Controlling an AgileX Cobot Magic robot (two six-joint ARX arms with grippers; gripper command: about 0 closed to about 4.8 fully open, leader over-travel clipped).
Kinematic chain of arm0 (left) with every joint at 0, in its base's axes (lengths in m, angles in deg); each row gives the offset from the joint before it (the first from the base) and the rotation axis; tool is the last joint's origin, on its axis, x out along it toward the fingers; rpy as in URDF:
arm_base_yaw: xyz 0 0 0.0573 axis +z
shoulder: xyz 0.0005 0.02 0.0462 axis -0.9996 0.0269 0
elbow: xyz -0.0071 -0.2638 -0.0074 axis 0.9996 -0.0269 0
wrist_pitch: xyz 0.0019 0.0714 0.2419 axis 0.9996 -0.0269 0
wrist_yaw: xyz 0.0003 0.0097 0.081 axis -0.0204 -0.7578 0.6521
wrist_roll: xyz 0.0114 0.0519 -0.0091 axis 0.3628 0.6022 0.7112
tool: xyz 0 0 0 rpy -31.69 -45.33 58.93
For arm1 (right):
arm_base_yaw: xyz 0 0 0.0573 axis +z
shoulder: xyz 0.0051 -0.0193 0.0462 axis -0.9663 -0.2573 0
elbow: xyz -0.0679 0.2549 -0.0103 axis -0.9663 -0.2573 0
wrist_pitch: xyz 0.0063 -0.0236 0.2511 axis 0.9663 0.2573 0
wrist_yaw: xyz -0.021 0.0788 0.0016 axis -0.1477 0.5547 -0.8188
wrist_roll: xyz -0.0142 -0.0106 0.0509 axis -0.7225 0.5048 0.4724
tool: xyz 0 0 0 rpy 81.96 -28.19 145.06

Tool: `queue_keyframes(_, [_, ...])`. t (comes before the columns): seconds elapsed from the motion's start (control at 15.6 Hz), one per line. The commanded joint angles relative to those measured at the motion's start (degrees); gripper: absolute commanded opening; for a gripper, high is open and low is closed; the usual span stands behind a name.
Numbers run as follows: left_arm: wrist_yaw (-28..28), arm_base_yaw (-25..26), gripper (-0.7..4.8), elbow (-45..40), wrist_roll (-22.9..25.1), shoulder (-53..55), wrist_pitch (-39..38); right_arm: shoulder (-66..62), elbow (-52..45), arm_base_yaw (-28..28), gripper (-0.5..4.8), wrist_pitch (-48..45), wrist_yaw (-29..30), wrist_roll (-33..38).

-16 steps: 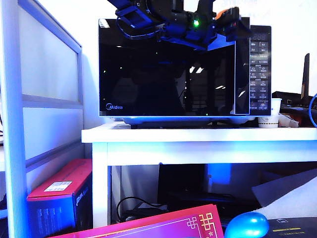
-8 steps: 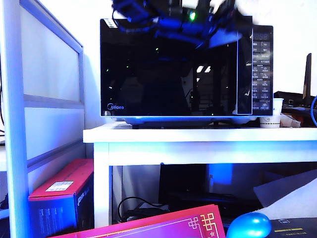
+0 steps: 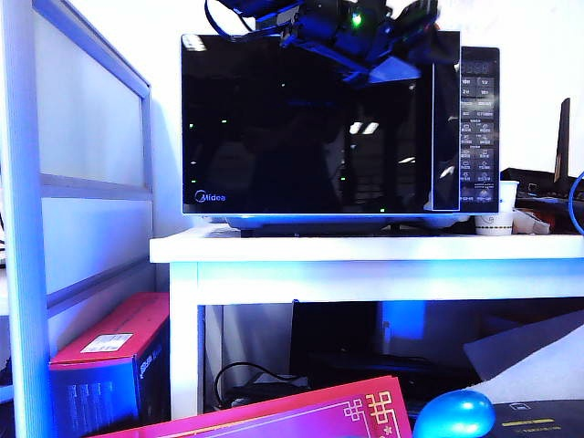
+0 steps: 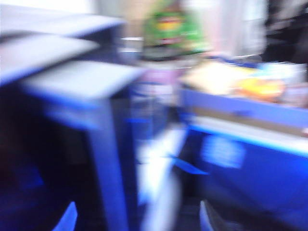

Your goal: Open the microwave door, place the orange inside the microwave, then close the microwave door.

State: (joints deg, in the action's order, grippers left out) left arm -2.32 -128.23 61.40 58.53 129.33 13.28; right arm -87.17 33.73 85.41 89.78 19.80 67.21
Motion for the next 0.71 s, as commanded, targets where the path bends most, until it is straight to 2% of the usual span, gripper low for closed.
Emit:
queue_keyframes(0.06, [2.01, -0.66, 3.42, 0.26, 1.05, 0.90, 4.24, 0.33, 0.26, 0.11, 4.79, -0.66, 0.04, -0.13])
queue_keyframes(0.26, [1.77, -1.31, 3.56, 0.26, 1.09, 2.05, 7.26, 0.33, 0.26, 0.13, 4.79, -0.66, 0.81, -0.13])
queue_keyframes(0.32, [1.79, -1.44, 3.79, 0.26, 1.07, 2.49, 8.55, 0.37, 0.26, 0.13, 4.79, -0.66, 0.83, -0.13])
queue_keyframes(0.51, [1.53, -1.42, 3.79, 0.87, 0.42, 4.31, 10.16, 0.37, 0.26, 0.13, 4.79, -0.70, 0.85, -0.13])
queue_keyframes(0.71, [-5.18, -1.60, 3.77, 2.45, 0.37, 5.99, 10.14, 0.37, 0.26, 0.13, 4.79, -0.70, 0.83, -0.15])
